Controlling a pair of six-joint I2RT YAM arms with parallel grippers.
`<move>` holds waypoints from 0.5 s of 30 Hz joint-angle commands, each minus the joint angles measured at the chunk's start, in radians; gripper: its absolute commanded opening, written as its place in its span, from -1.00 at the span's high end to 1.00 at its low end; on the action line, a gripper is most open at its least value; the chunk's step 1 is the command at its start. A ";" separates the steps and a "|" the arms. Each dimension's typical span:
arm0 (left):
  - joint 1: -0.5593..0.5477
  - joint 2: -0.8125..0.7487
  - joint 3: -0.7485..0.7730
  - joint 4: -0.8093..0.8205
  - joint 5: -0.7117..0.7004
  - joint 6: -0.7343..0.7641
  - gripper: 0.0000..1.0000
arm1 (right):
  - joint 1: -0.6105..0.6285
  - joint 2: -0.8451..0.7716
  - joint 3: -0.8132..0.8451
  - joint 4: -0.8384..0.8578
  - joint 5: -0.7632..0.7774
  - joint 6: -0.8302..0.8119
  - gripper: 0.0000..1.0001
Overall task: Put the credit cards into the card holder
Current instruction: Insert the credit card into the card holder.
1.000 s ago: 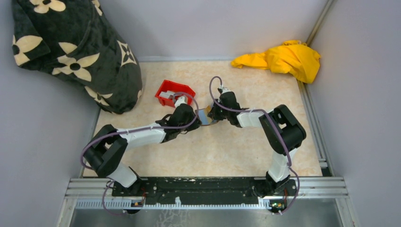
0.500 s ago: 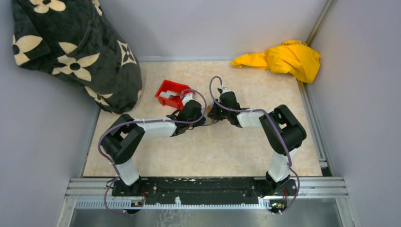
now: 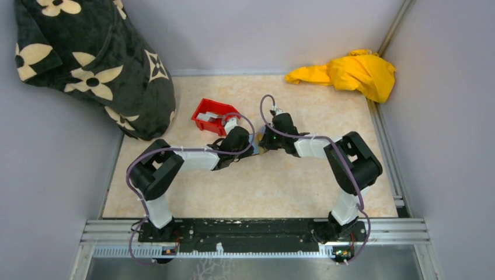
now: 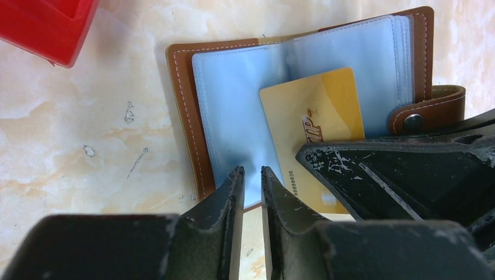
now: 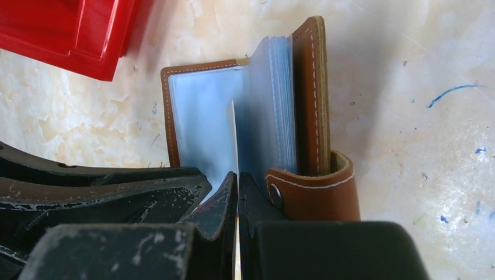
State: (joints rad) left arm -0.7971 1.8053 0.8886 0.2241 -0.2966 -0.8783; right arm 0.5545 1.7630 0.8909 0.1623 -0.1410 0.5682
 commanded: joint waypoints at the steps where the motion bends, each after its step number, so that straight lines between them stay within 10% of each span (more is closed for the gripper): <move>1: -0.002 0.043 -0.031 -0.056 -0.018 -0.009 0.52 | -0.010 -0.044 -0.025 -0.057 0.036 -0.021 1.00; 15: -0.001 0.049 -0.039 -0.064 -0.010 -0.017 0.53 | -0.100 -0.017 -0.058 0.064 -0.024 0.007 1.00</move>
State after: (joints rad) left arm -0.7971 1.8103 0.8818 0.2451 -0.2993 -0.9012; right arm 0.4866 1.7416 0.8440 0.1947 -0.1806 0.5797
